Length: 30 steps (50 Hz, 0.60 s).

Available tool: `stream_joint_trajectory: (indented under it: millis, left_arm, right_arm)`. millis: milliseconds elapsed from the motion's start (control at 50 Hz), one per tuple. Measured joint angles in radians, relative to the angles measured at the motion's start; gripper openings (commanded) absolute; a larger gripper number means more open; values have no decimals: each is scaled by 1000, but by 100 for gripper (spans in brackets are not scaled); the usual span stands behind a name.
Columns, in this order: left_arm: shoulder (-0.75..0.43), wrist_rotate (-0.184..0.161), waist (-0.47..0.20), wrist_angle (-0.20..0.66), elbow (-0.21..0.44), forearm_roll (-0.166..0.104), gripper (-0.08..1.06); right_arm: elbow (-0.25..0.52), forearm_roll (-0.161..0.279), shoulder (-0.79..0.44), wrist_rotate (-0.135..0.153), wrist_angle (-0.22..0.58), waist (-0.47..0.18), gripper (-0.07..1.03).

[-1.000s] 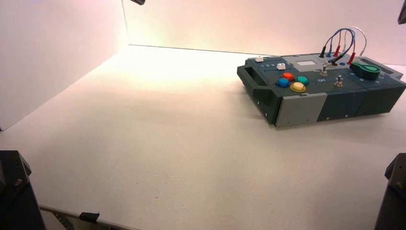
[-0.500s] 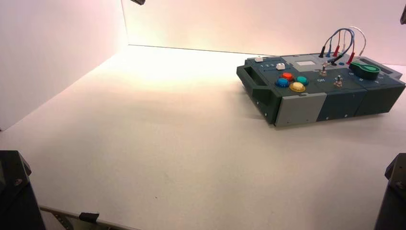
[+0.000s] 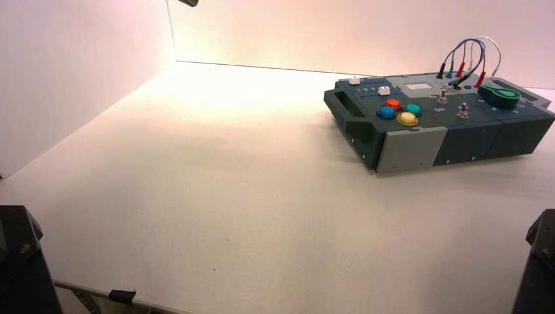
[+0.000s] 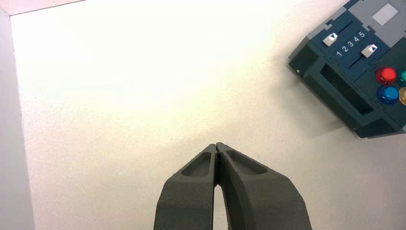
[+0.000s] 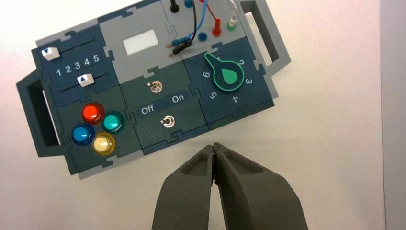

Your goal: Turn the knob to position 4.

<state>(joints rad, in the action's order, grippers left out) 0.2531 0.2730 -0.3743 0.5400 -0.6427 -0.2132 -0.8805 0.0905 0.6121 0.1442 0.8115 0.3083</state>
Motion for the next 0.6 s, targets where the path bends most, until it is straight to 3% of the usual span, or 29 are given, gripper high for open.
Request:
stream_joint_trajectory:
  millis: [280,600]
  left_arm:
    - [-2,0,-3,-26,-17,-8,-3]
    - [48,2,-12,-69,-49,-9,-3]
  right_arm:
    - [2,-15,-109,-2,0,9,-2]
    - [8,-18,-120,-2,2,54,-2]
